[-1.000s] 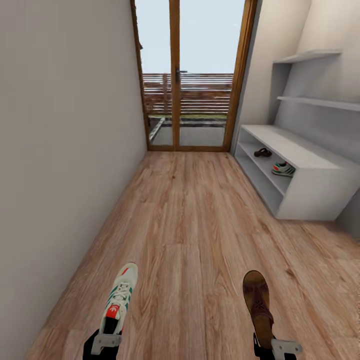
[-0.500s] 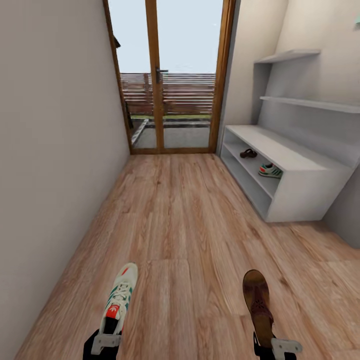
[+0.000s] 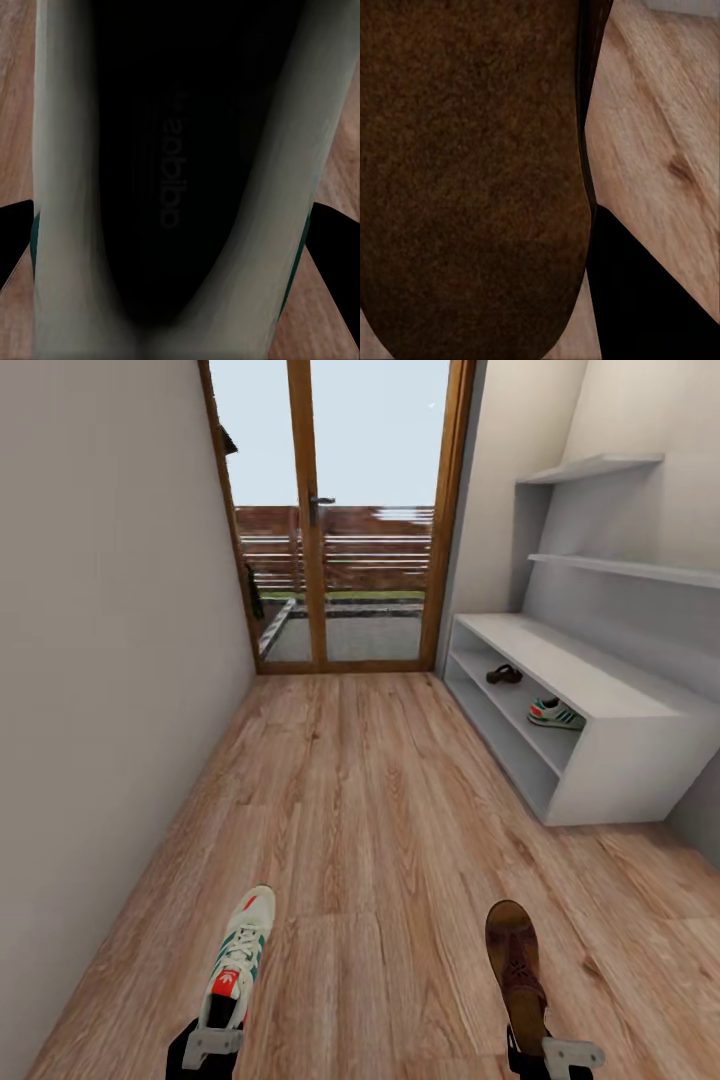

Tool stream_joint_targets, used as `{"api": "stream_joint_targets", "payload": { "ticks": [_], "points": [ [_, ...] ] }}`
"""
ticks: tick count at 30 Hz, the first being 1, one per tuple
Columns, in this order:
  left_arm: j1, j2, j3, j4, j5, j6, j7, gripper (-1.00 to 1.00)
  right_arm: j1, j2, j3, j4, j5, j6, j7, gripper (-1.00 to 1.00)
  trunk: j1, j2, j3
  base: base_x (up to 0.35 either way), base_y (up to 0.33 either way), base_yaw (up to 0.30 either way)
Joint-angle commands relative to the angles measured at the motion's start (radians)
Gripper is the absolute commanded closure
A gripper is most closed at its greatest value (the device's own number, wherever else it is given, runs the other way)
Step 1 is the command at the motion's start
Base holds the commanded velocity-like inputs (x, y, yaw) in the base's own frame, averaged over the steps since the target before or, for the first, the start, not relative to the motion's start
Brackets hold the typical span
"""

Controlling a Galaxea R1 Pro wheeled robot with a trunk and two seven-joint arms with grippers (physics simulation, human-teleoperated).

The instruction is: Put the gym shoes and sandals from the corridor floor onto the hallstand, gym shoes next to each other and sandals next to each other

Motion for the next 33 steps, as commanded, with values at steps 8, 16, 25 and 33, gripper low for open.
{"api": "stream_joint_targets", "payload": {
  "ticks": [8, 16, 25, 33],
  "points": [
    [-0.001, -0.001, 0.009, 0.000, -0.004, -0.003, -0.009, 1.00, 0.000, 0.002, -0.002, 0.004, 0.007, -0.002, -0.005, 1.00, 0.000, 0.000, -0.001, 0.335, 0.000, 0.000],
    [-0.001, -0.001, 0.008, 0.000, -0.004, -0.003, -0.010, 1.00, -0.001, 0.002, -0.001, 0.004, 0.007, -0.002, -0.005, 1.00, 0.000, 0.000, -0.001, 0.335, 0.000, 0.000],
    [-0.001, -0.002, 0.008, 0.000, -0.004, -0.003, -0.009, 1.00, 0.000, 0.002, -0.002, 0.004, 0.007, -0.002, -0.005, 1.00, 0.000, 0.000, -0.001, 0.335, 0.000, 0.000],
    [-0.001, -0.002, 0.009, 0.000, -0.003, -0.003, -0.009, 1.00, -0.001, 0.002, -0.001, 0.004, 0.008, -0.002, -0.005, 1.00, 0.000, 0.000, -0.001, 0.335, 0.004, 0.000]
  ]
}}
